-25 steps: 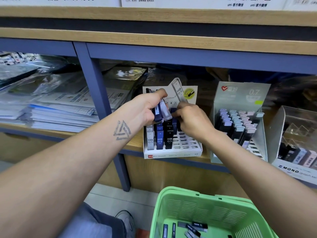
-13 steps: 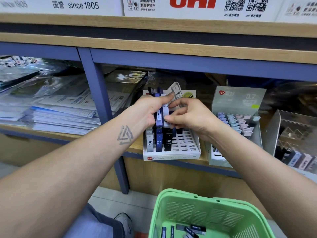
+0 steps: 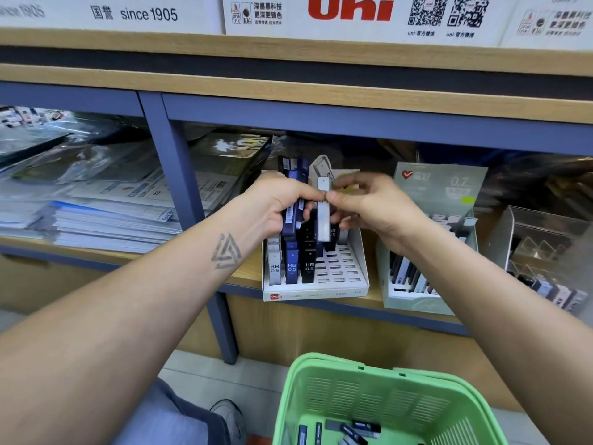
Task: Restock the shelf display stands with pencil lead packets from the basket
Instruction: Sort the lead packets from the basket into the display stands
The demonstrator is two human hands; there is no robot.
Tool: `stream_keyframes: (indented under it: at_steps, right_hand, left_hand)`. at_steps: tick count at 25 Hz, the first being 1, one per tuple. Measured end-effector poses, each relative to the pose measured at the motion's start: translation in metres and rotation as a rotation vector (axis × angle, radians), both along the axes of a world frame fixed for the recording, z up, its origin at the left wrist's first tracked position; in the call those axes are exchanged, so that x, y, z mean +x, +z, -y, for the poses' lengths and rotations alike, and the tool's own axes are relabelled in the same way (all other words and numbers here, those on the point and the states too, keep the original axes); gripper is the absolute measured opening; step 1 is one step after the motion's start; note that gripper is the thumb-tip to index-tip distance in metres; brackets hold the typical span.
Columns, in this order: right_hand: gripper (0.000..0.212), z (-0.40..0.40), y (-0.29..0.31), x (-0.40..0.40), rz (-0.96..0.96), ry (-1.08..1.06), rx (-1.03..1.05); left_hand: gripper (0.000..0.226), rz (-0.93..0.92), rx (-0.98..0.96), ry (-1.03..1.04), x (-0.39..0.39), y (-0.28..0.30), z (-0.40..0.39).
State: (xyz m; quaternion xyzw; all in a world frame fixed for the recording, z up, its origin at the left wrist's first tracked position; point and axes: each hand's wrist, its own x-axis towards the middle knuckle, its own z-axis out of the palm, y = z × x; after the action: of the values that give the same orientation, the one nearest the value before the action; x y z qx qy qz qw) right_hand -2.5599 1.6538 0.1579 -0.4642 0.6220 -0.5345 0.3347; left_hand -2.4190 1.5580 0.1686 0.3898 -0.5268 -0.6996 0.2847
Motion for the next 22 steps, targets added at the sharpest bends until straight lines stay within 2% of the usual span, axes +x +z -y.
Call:
stream_keyframes:
  at_steps: [3,5,6,8,10,12,18,22]
  right_hand:
    - [0.021,0.008,0.008,-0.004,-0.116,-0.017,-0.058]
    - [0.011,0.013,0.01,-0.01,-0.199,-0.029,-0.056]
    - [0.015,0.016,0.009,-0.014,-0.27,-0.073,-0.064]
    - [0.023,0.021,0.006,-0.025,-0.537,-0.165,-0.051]
    - [0.017,0.019,-0.002,-0.029,-0.838,-0.181,0.023]
    - [0.013,0.019,-0.015,-0.031,-0.994,-0.187,0.073]
    - [0.013,0.018,-0.033,-0.027,-1.039,-0.203,0.078]
    - [0.011,0.018,-0.028,-0.029,-1.053,-0.152,0.114]
  left_hand:
    - [0.018,0.04,-0.049,-0.062,0.0,0.0,-0.005]
    - [0.015,0.054,0.012,-0.1,-0.002,-0.001,-0.004]
    - [0.011,0.06,0.061,-0.095,-0.003,-0.002,-0.002]
    - [0.005,0.043,0.162,-0.017,-0.004,-0.004,0.004]
    - [0.004,-0.002,0.223,0.046,-0.002,-0.006,0.011]
    - [0.005,-0.022,0.223,0.012,-0.003,-0.007,0.012]
    - [0.007,-0.099,0.273,-0.007,-0.007,-0.005,0.007]
    - [0.004,-0.084,0.272,-0.058,-0.005,-0.003,0.004]
